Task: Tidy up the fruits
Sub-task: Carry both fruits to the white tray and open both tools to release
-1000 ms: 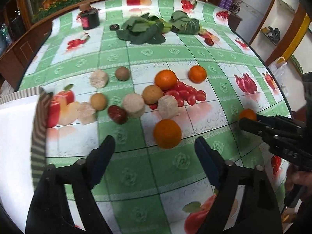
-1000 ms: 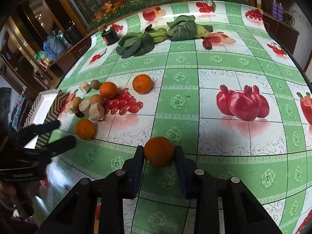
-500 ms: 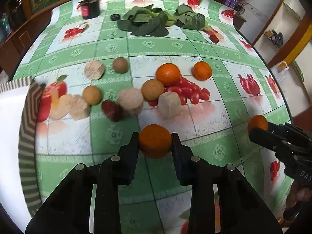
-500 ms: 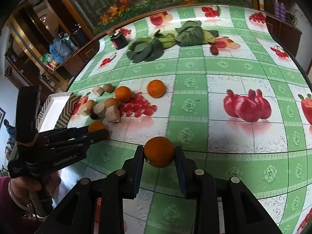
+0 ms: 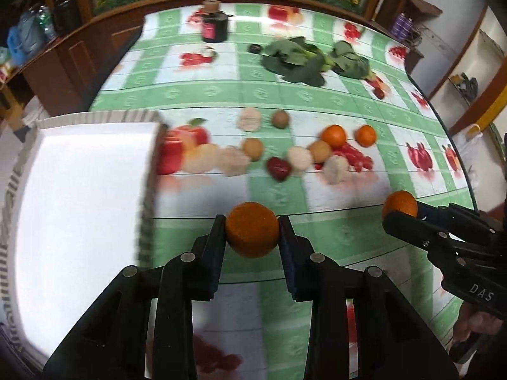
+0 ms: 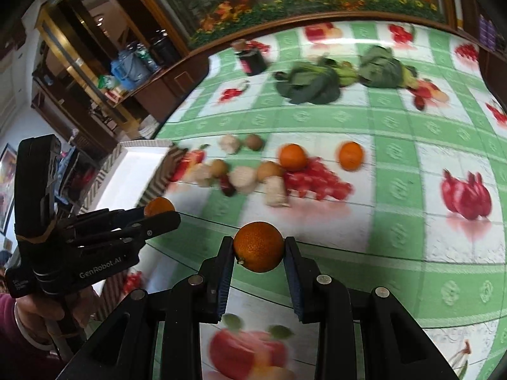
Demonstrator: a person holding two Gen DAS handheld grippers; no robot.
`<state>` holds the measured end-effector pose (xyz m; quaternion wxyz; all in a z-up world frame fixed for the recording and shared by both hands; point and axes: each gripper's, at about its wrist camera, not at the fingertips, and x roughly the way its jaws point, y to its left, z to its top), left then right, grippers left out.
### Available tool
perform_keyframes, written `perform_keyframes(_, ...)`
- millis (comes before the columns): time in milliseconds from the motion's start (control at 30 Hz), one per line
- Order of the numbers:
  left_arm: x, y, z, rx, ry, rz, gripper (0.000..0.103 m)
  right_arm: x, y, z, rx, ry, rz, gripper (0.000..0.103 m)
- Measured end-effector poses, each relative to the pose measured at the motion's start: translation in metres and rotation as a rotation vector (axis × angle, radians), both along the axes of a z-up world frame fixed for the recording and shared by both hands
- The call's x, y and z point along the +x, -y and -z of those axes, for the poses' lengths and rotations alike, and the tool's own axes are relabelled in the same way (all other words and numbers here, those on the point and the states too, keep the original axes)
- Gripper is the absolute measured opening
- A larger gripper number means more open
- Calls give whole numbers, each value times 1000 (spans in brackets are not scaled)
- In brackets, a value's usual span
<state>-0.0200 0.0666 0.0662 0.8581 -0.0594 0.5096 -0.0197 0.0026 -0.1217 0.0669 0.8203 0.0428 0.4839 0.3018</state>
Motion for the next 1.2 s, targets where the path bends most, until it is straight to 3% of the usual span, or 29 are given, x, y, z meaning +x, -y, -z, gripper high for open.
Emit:
perform_keyframes(533,-14,-115,-18,104,9,-123,32,1,-137,-12,59,8,-169,31)
perform_keyframes(833,-4,-159,2,117,-28,-168,32,9,-194,-7,40,7,-239,31)
perform_keyframes(1200,9,-190,29,95,-93,-220,32,27,-244,26,-48,-38,-309,31)
